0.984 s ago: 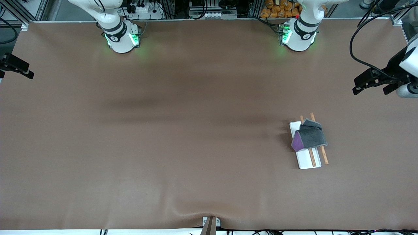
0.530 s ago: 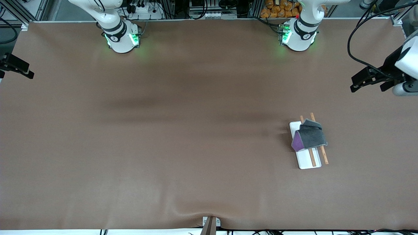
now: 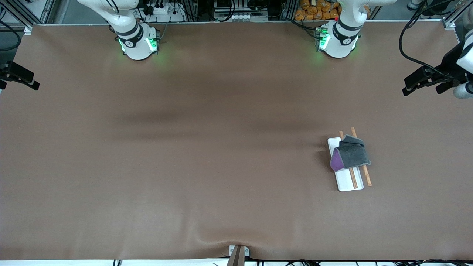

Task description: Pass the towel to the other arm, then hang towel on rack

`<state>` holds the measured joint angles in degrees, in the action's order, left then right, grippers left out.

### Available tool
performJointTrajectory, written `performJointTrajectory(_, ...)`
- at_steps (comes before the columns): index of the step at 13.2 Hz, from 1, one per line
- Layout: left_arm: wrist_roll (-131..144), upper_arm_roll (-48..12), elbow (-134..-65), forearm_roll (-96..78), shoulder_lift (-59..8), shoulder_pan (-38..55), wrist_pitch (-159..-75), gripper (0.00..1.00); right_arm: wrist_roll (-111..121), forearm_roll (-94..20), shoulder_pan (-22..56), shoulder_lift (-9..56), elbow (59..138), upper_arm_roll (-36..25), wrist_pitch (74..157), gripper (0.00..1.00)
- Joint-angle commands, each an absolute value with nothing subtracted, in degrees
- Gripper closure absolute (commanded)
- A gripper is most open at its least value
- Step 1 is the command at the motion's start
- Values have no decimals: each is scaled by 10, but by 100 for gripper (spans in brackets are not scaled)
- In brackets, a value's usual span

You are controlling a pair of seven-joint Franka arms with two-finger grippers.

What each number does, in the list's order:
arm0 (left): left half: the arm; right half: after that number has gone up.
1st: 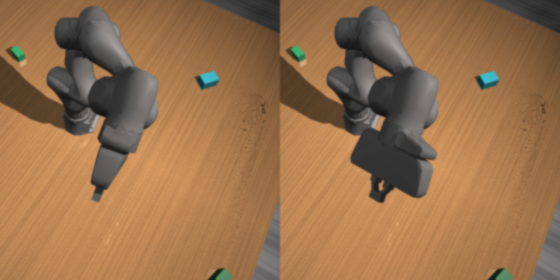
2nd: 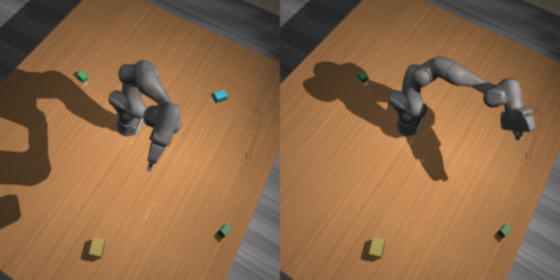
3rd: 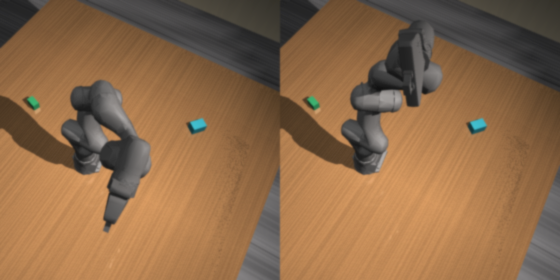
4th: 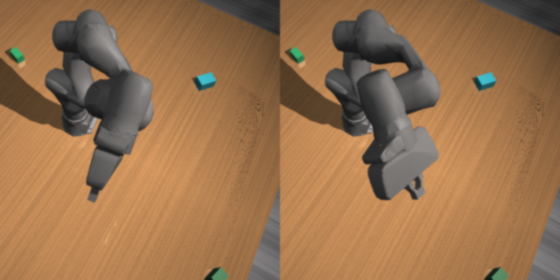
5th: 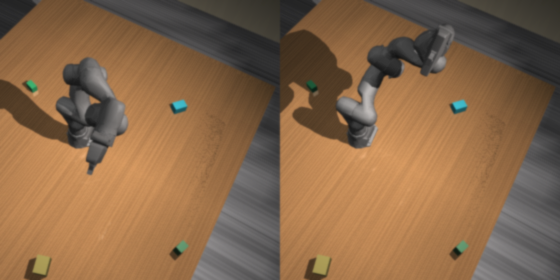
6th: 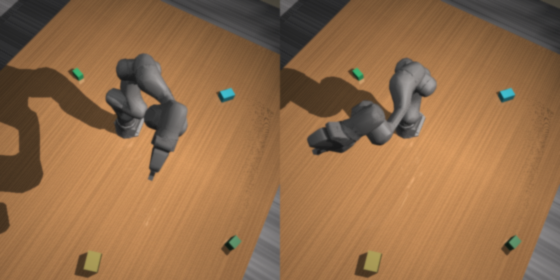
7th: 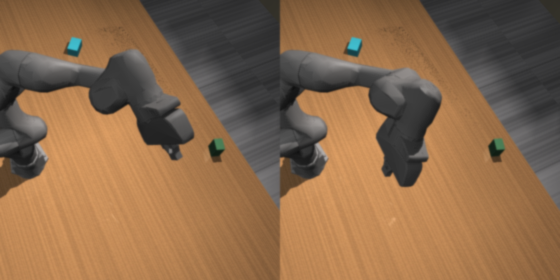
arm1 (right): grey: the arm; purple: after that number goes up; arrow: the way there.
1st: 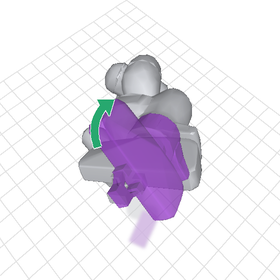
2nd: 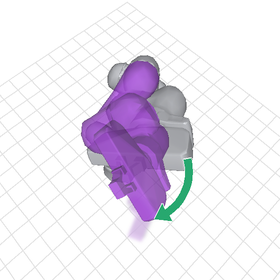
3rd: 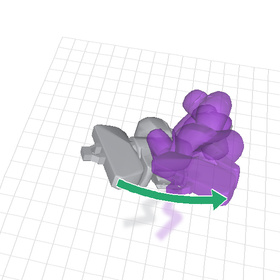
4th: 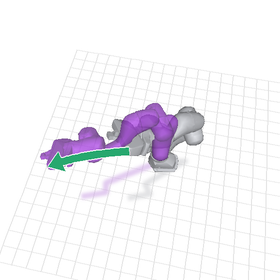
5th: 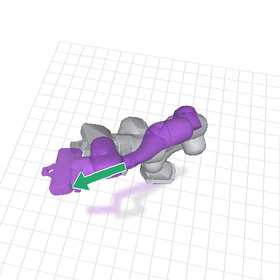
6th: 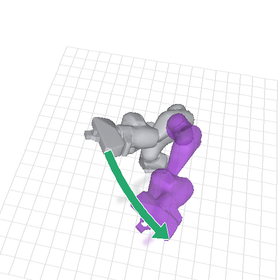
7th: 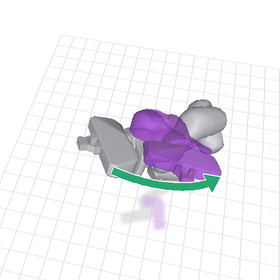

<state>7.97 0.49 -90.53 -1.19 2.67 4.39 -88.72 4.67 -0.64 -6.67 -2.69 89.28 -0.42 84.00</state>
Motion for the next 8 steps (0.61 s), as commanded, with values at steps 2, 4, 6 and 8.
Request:
performJointTrajectory(2,85,2,-891,14,39,48,-863,0,42,-15,-78,-18,875,3,836,0)
performJointTrajectory(4,85,2,-888,15,39,47,-862,0,42,-13,-78,-18,874,3,836,0)
performJointTrajectory(6,84,1,-887,26,39,46,-862,0,42,-13,-78,-18,874,3,835,0)
performJointTrajectory(8,83,1,-886,26,40,41,-858,0,42,-14,-77,-18,874,3,835,0)
